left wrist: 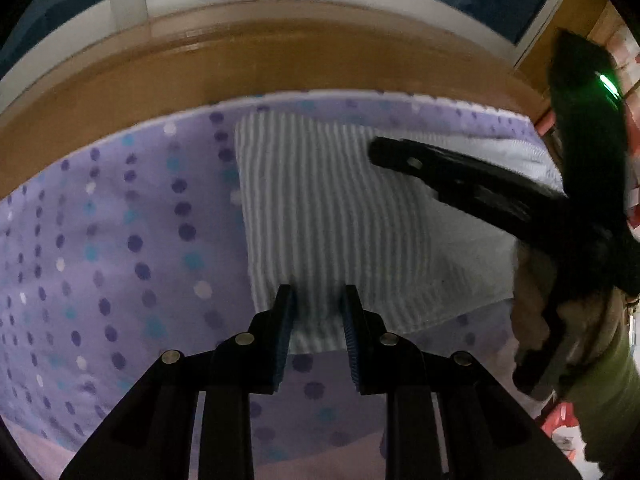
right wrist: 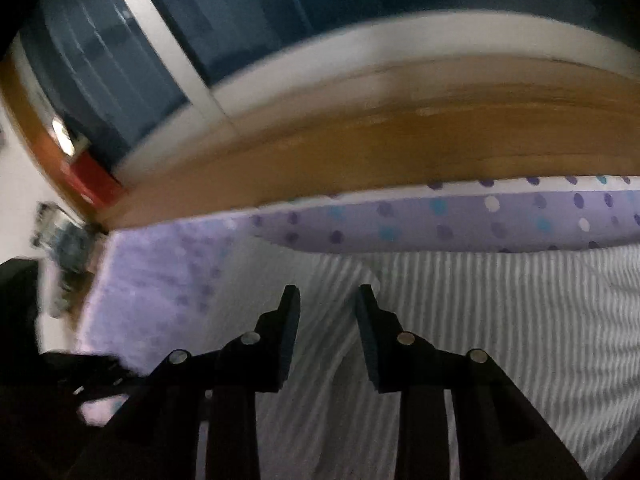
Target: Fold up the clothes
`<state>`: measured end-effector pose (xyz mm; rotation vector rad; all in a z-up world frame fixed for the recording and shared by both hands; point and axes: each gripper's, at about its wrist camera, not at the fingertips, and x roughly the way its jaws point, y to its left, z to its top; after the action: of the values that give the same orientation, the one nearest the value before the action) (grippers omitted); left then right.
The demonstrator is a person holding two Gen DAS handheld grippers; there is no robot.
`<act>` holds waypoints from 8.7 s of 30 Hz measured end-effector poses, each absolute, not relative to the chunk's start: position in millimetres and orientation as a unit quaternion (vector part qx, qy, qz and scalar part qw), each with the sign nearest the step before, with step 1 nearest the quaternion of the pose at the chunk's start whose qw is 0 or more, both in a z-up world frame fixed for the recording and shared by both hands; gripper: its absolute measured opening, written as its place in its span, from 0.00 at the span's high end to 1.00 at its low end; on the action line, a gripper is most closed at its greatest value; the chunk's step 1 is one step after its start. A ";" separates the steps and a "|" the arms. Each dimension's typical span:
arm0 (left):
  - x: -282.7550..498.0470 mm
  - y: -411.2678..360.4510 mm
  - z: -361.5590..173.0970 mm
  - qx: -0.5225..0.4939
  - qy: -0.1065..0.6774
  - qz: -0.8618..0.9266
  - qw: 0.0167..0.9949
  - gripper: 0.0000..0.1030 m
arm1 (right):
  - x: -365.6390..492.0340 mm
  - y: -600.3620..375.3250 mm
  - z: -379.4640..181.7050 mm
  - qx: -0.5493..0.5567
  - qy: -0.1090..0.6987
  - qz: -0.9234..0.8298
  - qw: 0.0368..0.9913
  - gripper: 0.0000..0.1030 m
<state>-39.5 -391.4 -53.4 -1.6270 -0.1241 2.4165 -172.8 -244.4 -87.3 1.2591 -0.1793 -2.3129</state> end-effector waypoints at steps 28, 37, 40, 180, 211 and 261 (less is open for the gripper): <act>-67.6 -454.8 -44.5 -0.525 -0.113 0.824 0.184 0.68 | -36.0 -314.5 -58.4 0.380 0.078 -0.895 0.220 0.38; -92.8 -454.7 -63.6 -0.542 -0.149 0.800 0.212 0.68 | -35.2 -355.8 -80.7 0.384 0.129 -0.886 0.226 0.38; -101.8 -452.3 -69.4 -0.545 -0.152 0.794 0.221 0.67 | -44.5 -358.1 -91.1 0.401 0.127 -0.880 0.219 0.38; -141.3 -325.6 -84.2 -0.562 -0.155 0.772 0.254 0.57 | -60.8 -244.0 -101.3 0.403 0.141 -0.894 0.132 0.65; -135.4 -178.4 0.9 -0.506 -0.068 0.822 0.252 0.72 | -59.5 -28.8 -49.4 0.364 -0.241 -0.879 0.193 0.83; -141.2 -206.4 -28.4 -0.516 -0.071 0.804 0.287 0.61 | 14.2 -89.7 -33.9 0.376 0.016 -0.925 0.055 0.41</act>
<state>-141.2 -206.4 -28.4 -1.3787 -0.1894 2.1482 14.2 -89.7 -33.9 1.1428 0.0472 -2.8085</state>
